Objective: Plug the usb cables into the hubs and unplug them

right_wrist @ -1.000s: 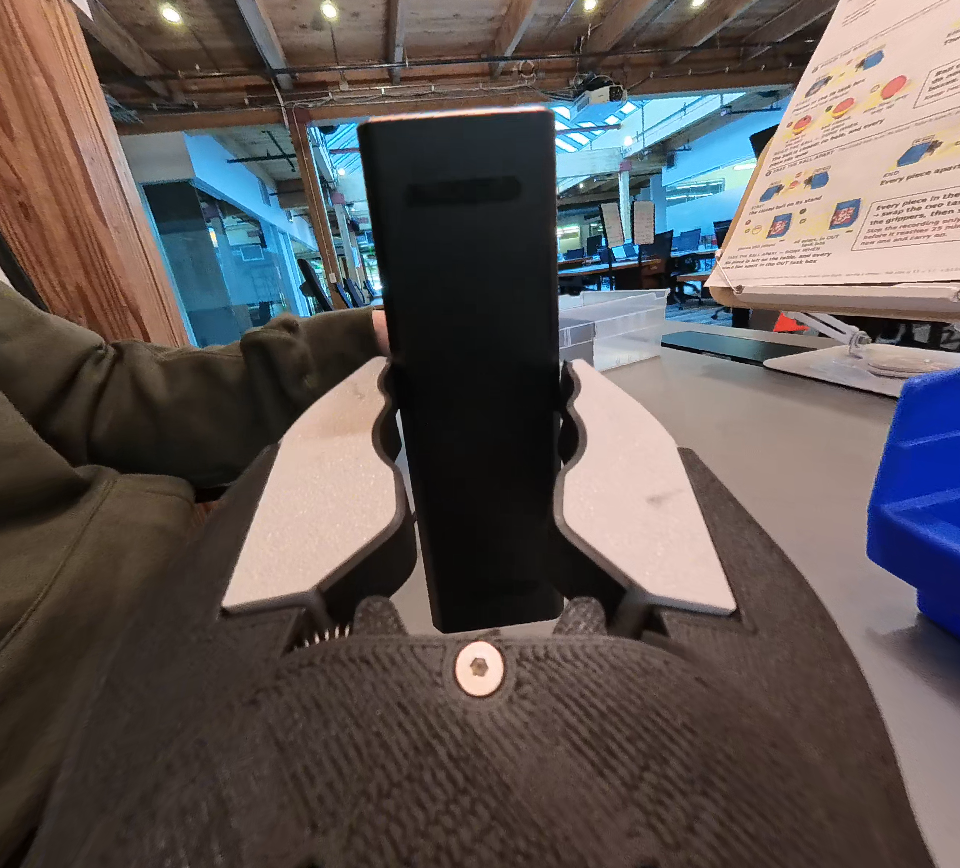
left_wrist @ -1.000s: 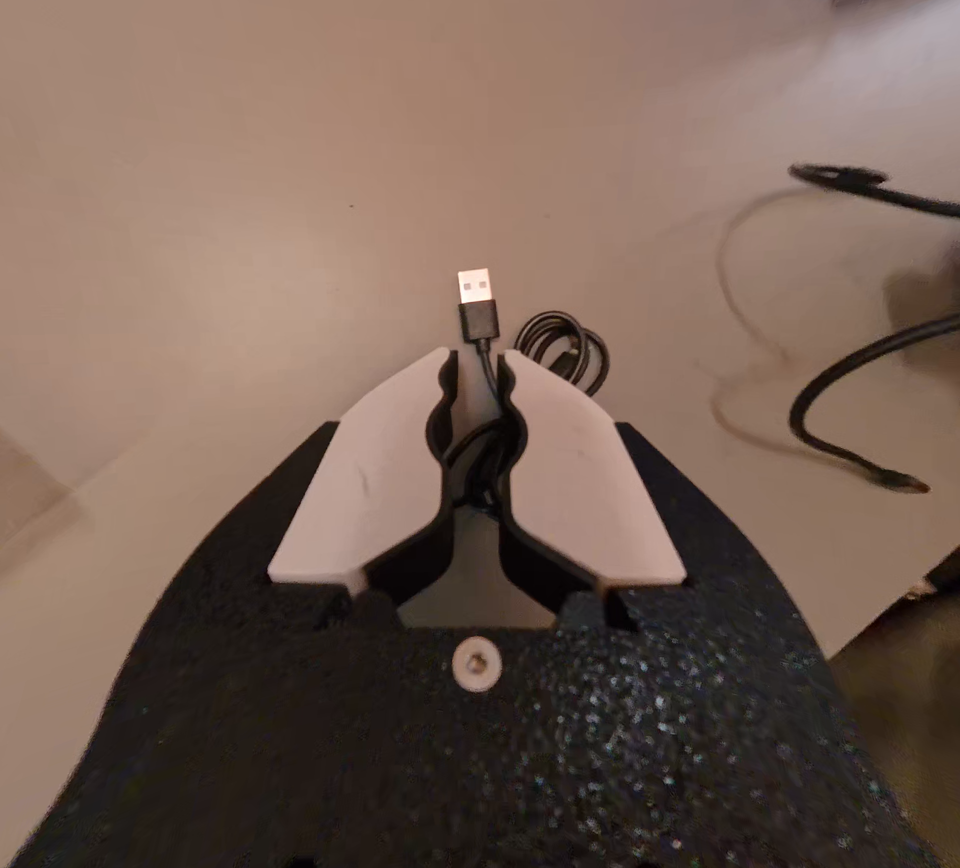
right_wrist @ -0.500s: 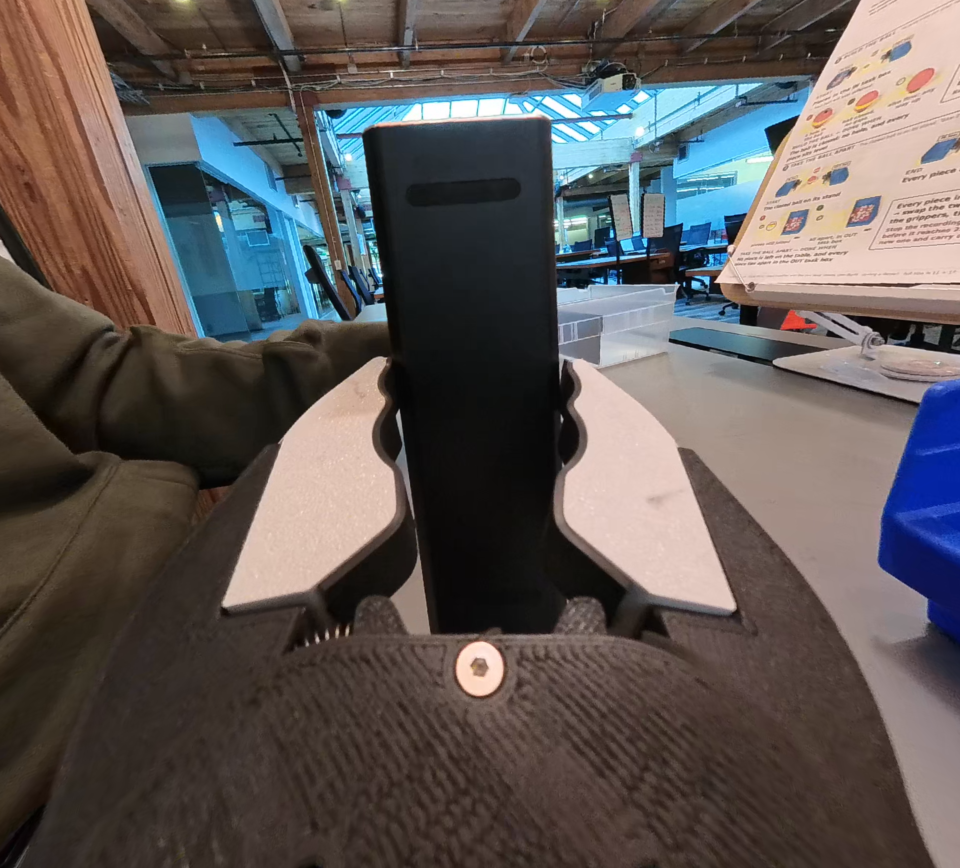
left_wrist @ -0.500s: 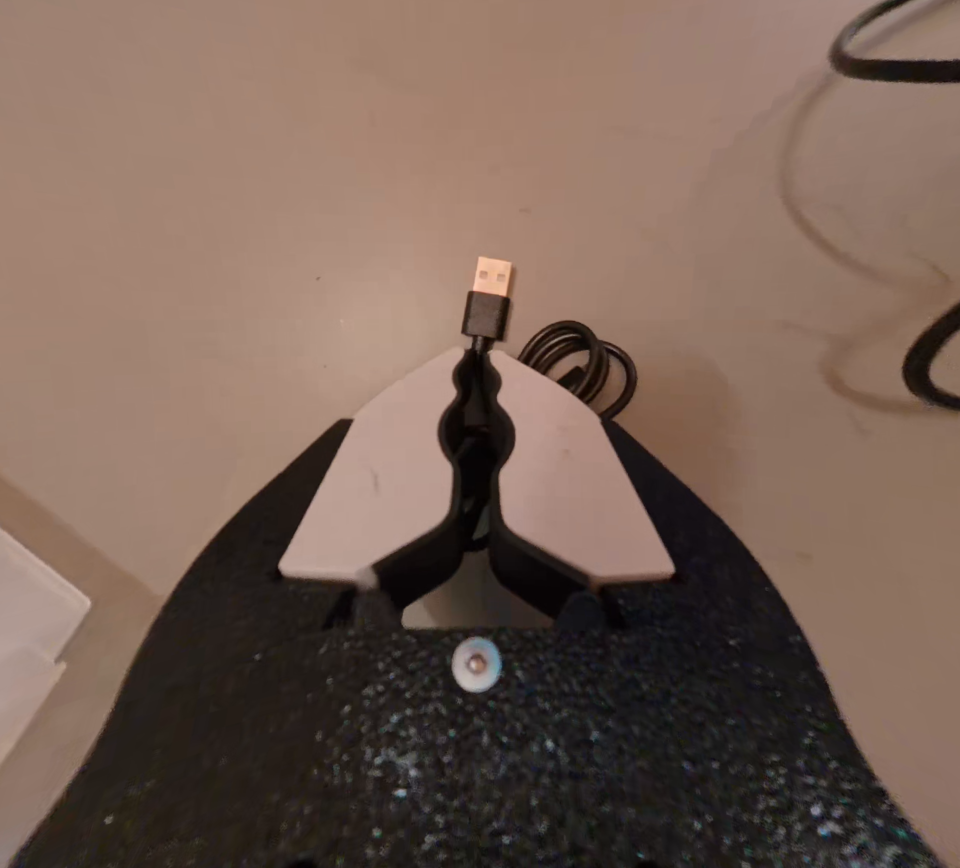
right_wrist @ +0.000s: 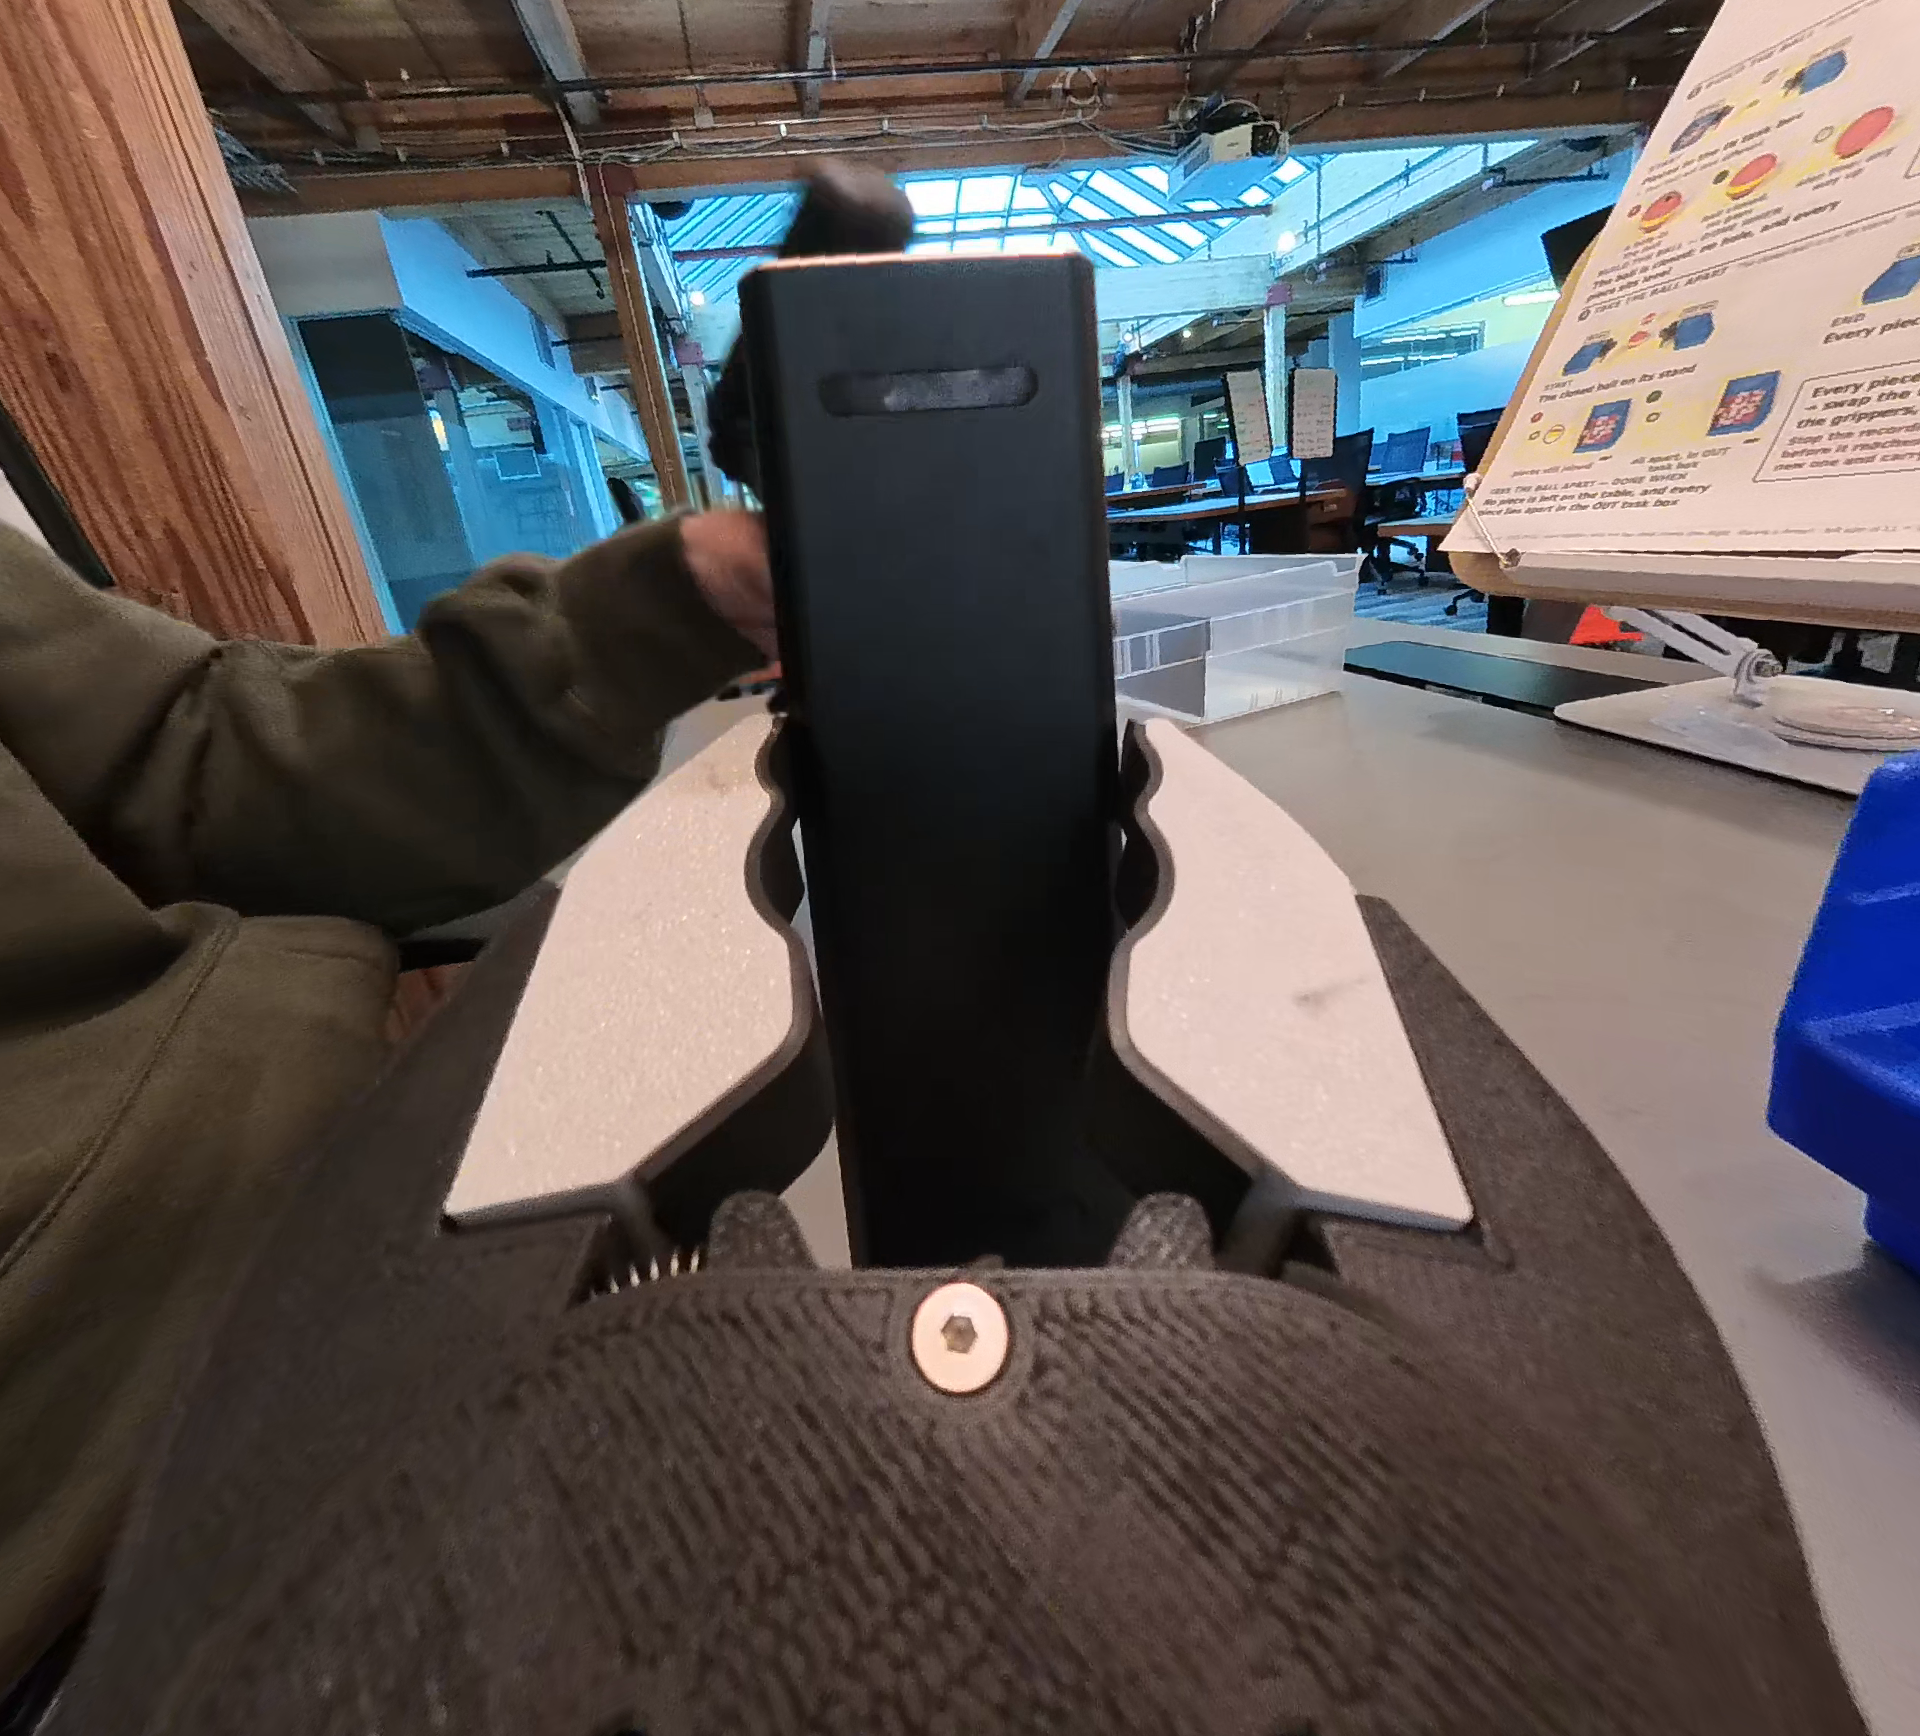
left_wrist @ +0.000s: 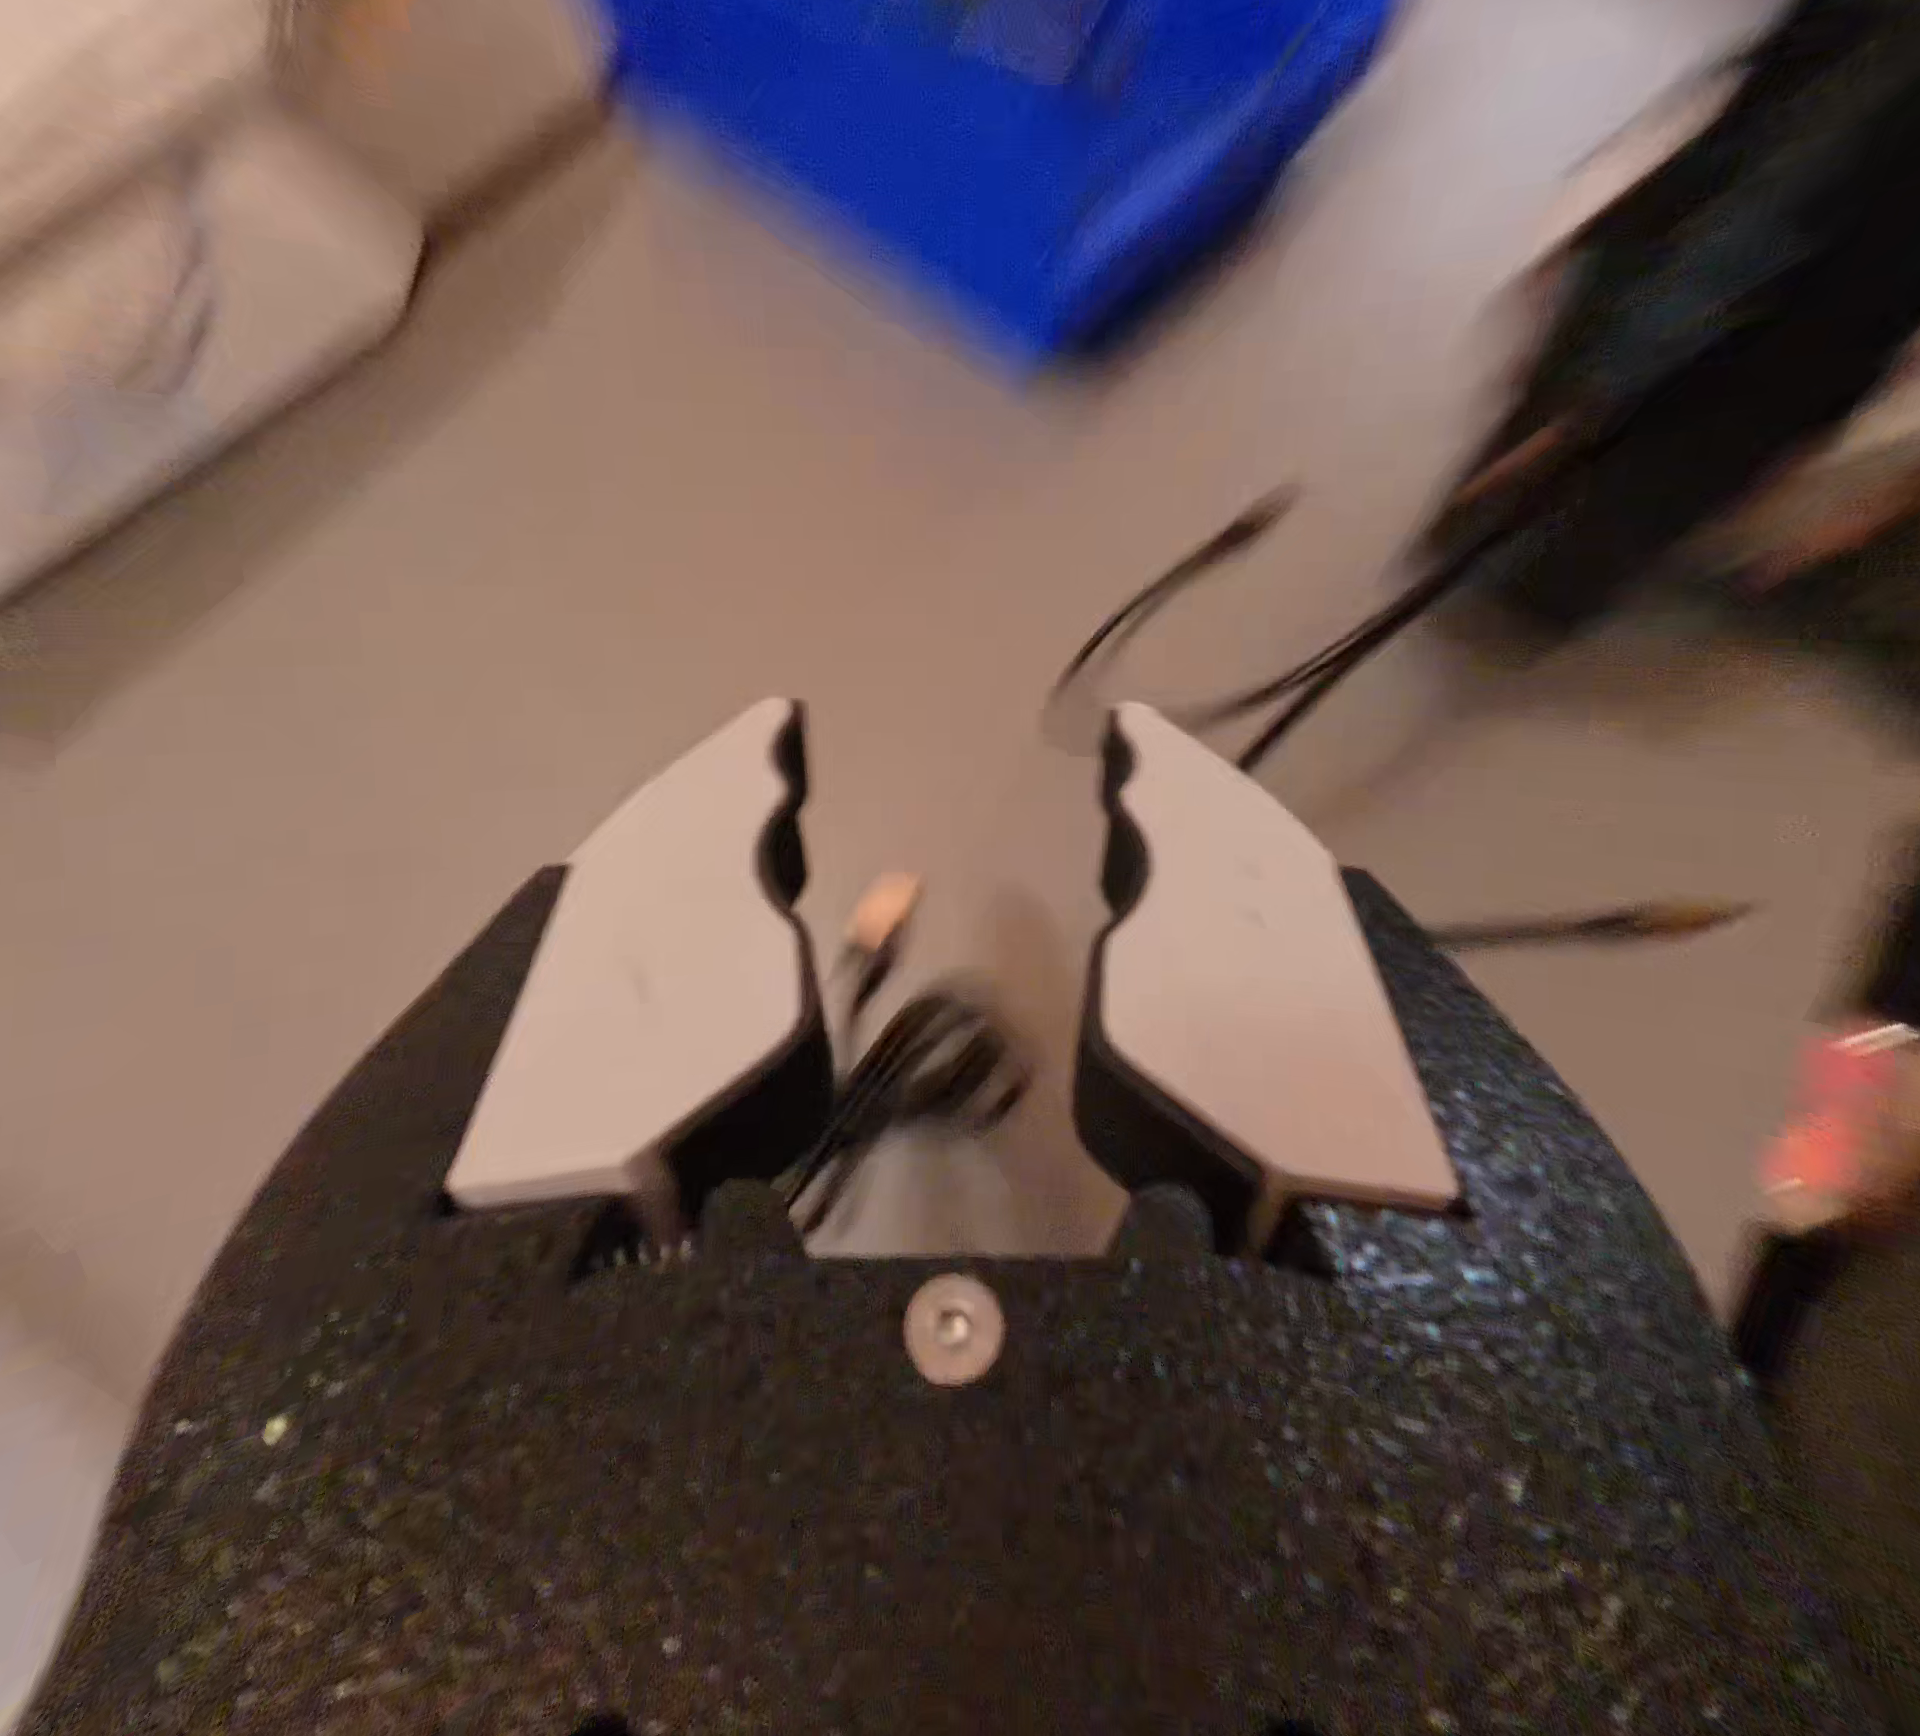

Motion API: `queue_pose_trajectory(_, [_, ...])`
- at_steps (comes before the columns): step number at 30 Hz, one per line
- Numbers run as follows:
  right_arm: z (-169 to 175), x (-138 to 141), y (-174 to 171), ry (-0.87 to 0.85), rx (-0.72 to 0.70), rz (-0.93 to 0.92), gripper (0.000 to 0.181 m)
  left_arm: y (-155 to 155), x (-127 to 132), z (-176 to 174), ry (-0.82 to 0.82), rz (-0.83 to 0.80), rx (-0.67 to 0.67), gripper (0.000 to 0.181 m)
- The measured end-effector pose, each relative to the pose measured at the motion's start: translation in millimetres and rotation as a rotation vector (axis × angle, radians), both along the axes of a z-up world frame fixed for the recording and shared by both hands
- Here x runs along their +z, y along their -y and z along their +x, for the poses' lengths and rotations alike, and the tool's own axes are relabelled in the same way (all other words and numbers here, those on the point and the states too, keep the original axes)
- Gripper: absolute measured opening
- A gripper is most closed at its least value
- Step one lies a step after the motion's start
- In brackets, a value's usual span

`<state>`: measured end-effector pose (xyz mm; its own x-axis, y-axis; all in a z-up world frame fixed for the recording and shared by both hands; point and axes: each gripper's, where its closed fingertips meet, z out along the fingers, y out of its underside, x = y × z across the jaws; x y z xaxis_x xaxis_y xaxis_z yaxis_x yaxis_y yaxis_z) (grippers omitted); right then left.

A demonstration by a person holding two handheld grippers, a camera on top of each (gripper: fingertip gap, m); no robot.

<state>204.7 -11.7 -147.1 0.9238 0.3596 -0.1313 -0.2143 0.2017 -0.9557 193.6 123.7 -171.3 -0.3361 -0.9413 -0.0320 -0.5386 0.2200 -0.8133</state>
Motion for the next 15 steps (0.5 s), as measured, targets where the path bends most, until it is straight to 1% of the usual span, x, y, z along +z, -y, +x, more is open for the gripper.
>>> queue_pose_trajectory(1, [0,0,0,0.001,0.001,-0.004,0.06,37,31,2,0.128,-0.116,-0.122,0.064])
queue_pose_trajectory(2, [-1,-1,-1,0.003,0.007,-0.006,0.06,72,52,-2,0.203,-0.184,-0.263,0.068])
queue_pose_trajectory(3, [-2,-1,-1,0.008,0.009,-0.008,0.06,97,62,-4,0.24,-0.198,-0.355,0.076])
queue_pose_trajectory(4, [-2,-1,-1,0.012,0.009,-0.012,0.06,115,64,-2,0.255,-0.183,-0.41,0.087])
queue_pose_trajectory(5, [-3,-2,-2,0.018,0.009,-0.016,0.06,127,64,3,0.268,-0.158,-0.434,0.092])
queue_pose_trajectory(6, [-4,-2,-3,0.027,0.007,-0.02,0.06,135,62,11,0.288,-0.127,-0.433,0.092])
queue_pose_trajectory(8, [-8,-4,-4,0.05,0.007,-0.035,0.06,152,59,16,0.301,-0.092,-0.487,0.076])
queue_pose_trajectory(9, [-11,-5,-5,0.068,0.016,-0.041,0.06,158,59,18,0.305,-0.085,-0.505,0.073])
queue_pose_trajectory(10, [-14,-6,-5,0.083,0.024,-0.046,0.06,162,60,20,0.318,-0.072,-0.523,0.064])
queue_pose_trajectory(12, [-15,-8,-9,0.092,0.015,-0.064,0.06,166,59,19,0.298,-0.03,-0.585,0.063])
queue_pose_trajectory(15, [-13,-8,-11,0.087,-0.004,-0.065,0.06,165,59,19,0.281,-0.007,-0.621,0.063])
